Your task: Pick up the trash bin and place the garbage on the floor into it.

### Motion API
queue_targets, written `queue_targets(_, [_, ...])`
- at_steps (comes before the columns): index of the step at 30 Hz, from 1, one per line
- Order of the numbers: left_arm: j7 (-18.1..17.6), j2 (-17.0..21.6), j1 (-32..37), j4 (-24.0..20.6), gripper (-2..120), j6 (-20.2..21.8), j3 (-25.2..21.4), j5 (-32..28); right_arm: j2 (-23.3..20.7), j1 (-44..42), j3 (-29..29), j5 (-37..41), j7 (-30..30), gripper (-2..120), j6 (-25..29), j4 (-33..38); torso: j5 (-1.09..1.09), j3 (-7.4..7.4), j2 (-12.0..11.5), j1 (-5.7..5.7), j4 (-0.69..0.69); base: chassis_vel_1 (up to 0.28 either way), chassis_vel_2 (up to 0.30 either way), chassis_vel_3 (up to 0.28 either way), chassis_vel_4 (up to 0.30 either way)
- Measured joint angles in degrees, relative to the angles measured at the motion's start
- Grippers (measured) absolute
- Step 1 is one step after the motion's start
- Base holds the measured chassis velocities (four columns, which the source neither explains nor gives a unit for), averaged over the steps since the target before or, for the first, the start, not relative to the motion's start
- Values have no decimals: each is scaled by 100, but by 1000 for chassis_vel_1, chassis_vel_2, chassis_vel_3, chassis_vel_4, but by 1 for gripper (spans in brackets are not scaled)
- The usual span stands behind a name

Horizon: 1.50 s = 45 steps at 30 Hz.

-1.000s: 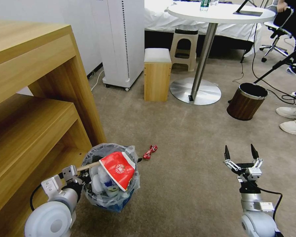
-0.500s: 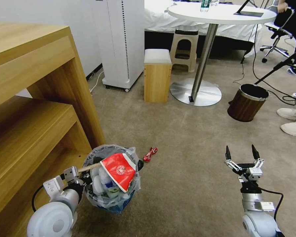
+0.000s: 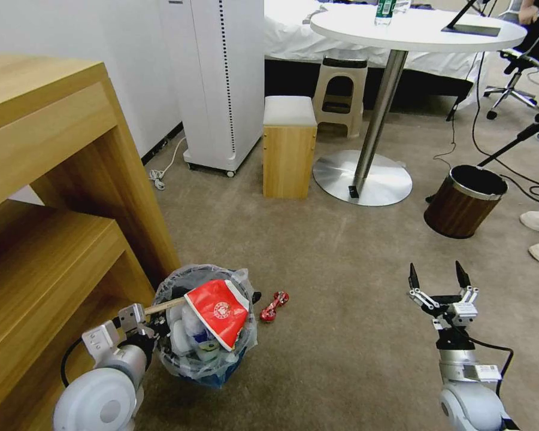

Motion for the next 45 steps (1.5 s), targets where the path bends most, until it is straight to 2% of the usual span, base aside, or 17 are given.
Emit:
queue_targets(5, [19,-13,28,0,0,0,16,28,-188,21,-127,-26,-12,100,-50,12,0,0,0,0,0,-16,25,19,-15])
queue_targets(10, [30,-53,85,-45,0,-1,36,46,-672,376,-541,54,-290,100,-120,-408,0,-1,0,0,0,0,0,0,0])
queue_targets(12, [31,-95,100,-59,0,-1,61,73,-854,741,-959,206,-410,100,-100,-713,0,-1,0,0,-1,0,0,0,0])
queue_targets(13, [31,-95,100,-59,0,-1,61,73,-854,741,-959,206,-410,100,-100,-713,0,-1,0,0,-1,0,0,0,0])
queue_targets(15, [53,-158,146,-65,0,0,78,138,-1019,1425,-1618,270,-497,100,-84,-1144,-1,-1,0,0,2,0,0,0,0])
queue_targets(16, [53,-158,146,-65,0,0,78,138,-1019,1425,-1618,270,-497,100,-84,-1144,-1,-1,0,0,2,0,0,0,0])
queue_targets(18, [69,-210,135,-60,0,-1,108,172,-1122,2050,-2322,353,-532,100,-156,-1595,0,-1,0,0,2,0,0,0,0])
queue_targets(23, [69,-289,54,21,0,-2,196,202,-1112,2572,-3034,280,-872,100,-147,-2334,0,0,0,0,0,0,0,0,0])
queue_targets(28, [70,-312,4,95,0,-2,266,222,-1082,2802,-3258,165,-1403,100,-109,-2812,0,0,0,0,-1,0,0,0,0])
queue_targets(31, [120,-416,6,137,0,-2,305,304,-986,3214,-3445,-263,-1909,100,-29,-3411,2,0,0,0,0,0,0,0,0])
queue_targets(33, [147,-451,7,153,0,-2,324,338,-974,3305,-3499,-277,-1967,99,-18,-3512,-2,0,0,0,2,0,0,0,0])
queue_targets(40, [238,-546,6,224,0,-11,393,444,-807,3608,-3674,101,-2090,89,-6,-3992,-1,0,0,0,-2,0,0,0,0])
queue_targets(45, [251,-627,23,225,0,-13,401,497,-573,3788,-4005,889,-2234,98,-23,-4237,-1,0,0,0,0,0,0,0,0])
